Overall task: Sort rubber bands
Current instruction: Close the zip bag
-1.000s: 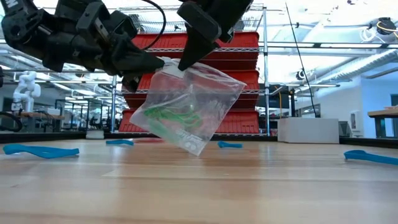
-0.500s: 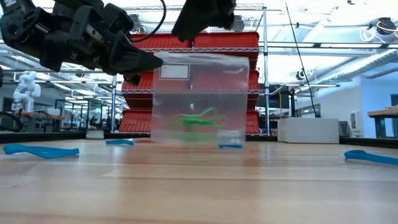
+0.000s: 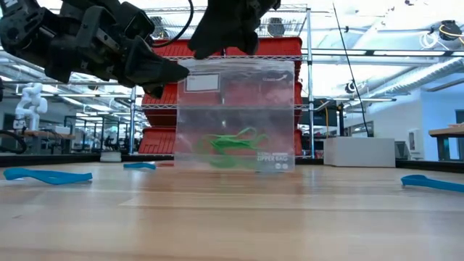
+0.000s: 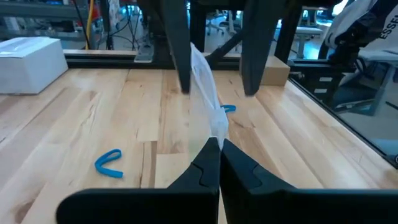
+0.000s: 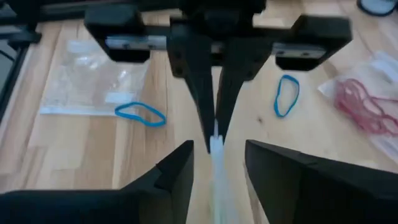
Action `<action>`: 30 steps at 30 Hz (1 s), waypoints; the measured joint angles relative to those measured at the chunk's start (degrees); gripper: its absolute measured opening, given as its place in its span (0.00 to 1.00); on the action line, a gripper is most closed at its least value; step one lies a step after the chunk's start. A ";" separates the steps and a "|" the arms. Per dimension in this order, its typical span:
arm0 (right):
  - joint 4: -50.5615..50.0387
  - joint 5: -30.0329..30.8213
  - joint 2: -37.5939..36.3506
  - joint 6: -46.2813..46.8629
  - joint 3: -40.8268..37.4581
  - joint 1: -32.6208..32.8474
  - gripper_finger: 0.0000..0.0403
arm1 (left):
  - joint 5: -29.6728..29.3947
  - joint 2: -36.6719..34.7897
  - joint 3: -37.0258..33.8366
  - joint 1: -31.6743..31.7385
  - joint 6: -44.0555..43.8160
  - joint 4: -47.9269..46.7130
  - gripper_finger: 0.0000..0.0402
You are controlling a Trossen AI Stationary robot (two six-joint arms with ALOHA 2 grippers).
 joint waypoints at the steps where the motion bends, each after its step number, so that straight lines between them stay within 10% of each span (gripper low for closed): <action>1: -0.17 -0.07 0.11 -0.02 0.00 0.02 0.34 | -0.02 0.00 0.00 0.00 0.00 -0.02 0.00; 30: -3.27 2.44 2.08 -1.41 0.07 0.38 0.03 | -1.19 0.02 -0.04 0.09 -0.37 0.07 0.00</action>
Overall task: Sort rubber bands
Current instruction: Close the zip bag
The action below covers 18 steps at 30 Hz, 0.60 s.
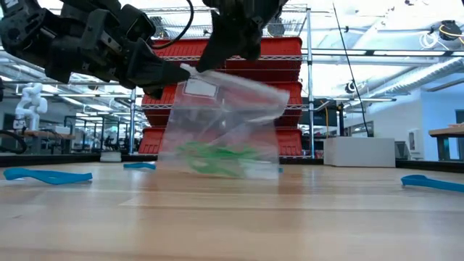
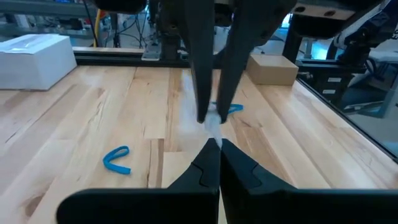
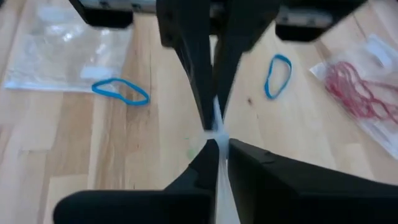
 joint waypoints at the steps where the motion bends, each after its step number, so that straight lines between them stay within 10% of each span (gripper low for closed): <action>1: -0.66 0.00 -0.02 0.21 0.00 0.09 0.02 | -0.06 0.00 0.00 -0.02 0.00 -0.02 0.00; 18: -20.95 -0.04 -2.45 8.00 -0.07 2.87 0.02 | -0.04 0.00 0.00 -0.04 -0.01 0.46 0.00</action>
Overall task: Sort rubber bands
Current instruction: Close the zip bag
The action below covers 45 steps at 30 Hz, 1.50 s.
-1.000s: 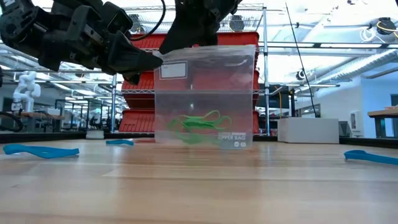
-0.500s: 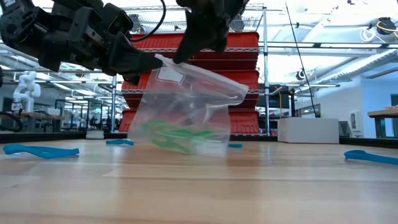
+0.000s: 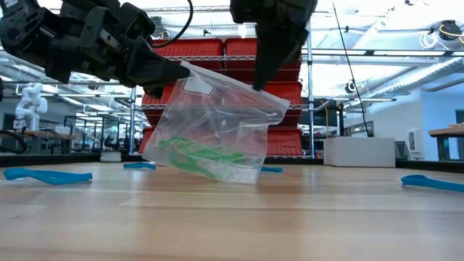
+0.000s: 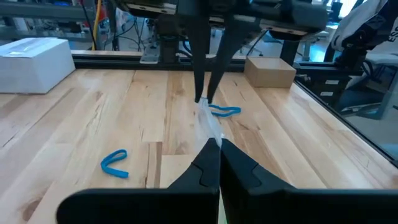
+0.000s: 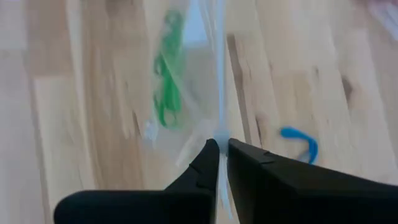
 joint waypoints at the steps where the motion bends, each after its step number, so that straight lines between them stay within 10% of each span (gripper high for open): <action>1: -1.09 0.01 0.00 0.41 0.00 0.08 0.02 | 0.00 0.00 0.00 0.00 0.01 0.00 0.00; 18: -14.35 0.33 -0.02 6.04 -0.11 1.17 0.03 | 0.03 -0.07 0.00 0.00 0.00 -0.15 0.00; 35: -5.40 6.33 -7.78 4.90 -0.09 3.50 0.47 | 0.07 -0.07 0.00 0.00 -0.01 -0.57 0.00; 45: -5.57 6.51 -4.32 -2.96 0.00 1.20 0.43 | 0.07 -0.07 0.00 0.00 0.00 -0.81 0.00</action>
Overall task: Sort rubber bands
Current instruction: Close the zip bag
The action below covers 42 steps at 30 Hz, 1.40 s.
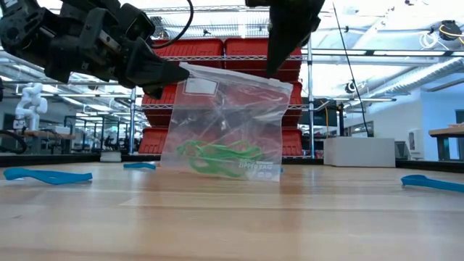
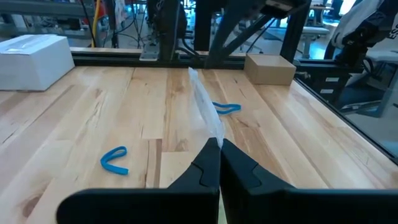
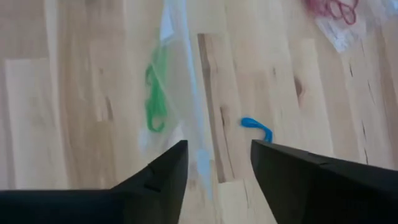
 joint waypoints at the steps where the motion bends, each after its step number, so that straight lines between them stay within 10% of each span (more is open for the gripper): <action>1: -0.17 -0.03 0.29 -0.10 0.00 -0.22 0.41 | 0.02 0.00 0.00 0.00 -0.01 -0.02 0.00; 27: -4.67 -2.21 1.31 -1.29 -0.02 -0.32 0.06 | 0.04 0.02 0.00 0.02 -0.01 -0.17 0.00; 42: -4.64 -0.22 1.31 -0.08 -0.02 0.61 0.33 | 0.06 0.02 0.00 0.00 -0.01 -0.20 0.00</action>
